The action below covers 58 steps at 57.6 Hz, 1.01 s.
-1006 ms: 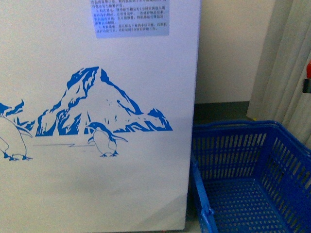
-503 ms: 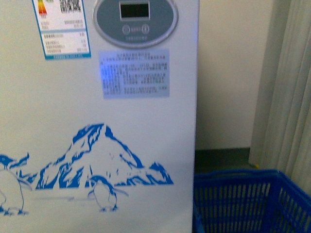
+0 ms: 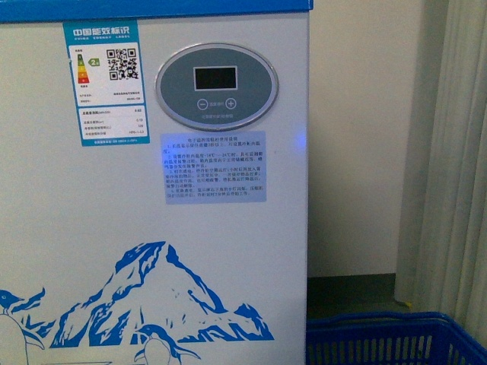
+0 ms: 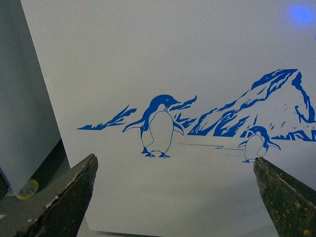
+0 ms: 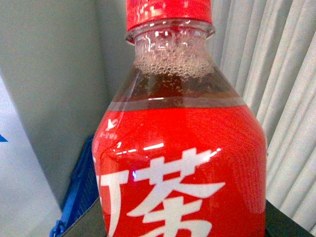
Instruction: Put drink in fridge
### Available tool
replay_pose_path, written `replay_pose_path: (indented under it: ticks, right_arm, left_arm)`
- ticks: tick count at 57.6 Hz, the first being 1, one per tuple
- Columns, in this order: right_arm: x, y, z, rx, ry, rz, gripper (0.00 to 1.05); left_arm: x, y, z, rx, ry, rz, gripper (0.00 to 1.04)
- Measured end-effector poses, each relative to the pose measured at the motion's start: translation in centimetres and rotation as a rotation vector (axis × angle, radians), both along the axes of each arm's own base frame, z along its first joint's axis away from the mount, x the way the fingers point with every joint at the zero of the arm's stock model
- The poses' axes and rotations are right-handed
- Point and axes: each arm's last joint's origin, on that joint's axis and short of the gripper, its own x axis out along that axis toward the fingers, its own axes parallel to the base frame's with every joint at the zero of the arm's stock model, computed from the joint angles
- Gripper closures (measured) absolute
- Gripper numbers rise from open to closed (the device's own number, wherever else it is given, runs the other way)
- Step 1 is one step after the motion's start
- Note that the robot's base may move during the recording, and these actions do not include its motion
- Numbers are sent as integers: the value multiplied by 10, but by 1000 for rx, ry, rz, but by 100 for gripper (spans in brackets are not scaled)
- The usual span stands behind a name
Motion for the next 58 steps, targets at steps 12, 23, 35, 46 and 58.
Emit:
replay_pose_path:
  ticks: [12, 23, 35, 46, 58]
  right_arm:
    - [-1, 3, -5, 18, 66, 91, 64]
    - [-8, 7, -9, 22, 82, 51, 64]
    - [-11, 17, -5, 17, 25, 102, 64]
    - [-11, 16, -5, 17, 25, 83, 64]
    - [-11, 16, -5, 17, 25, 84, 64]
  left_arm:
    - [0, 0, 0, 0, 0, 0, 8]
    - [0, 0, 0, 0, 0, 0, 8]
    - [0, 0, 0, 0, 0, 0, 8]
    - [0, 0, 0, 0, 0, 0, 8]
    - [0, 0, 0, 0, 0, 0, 8]
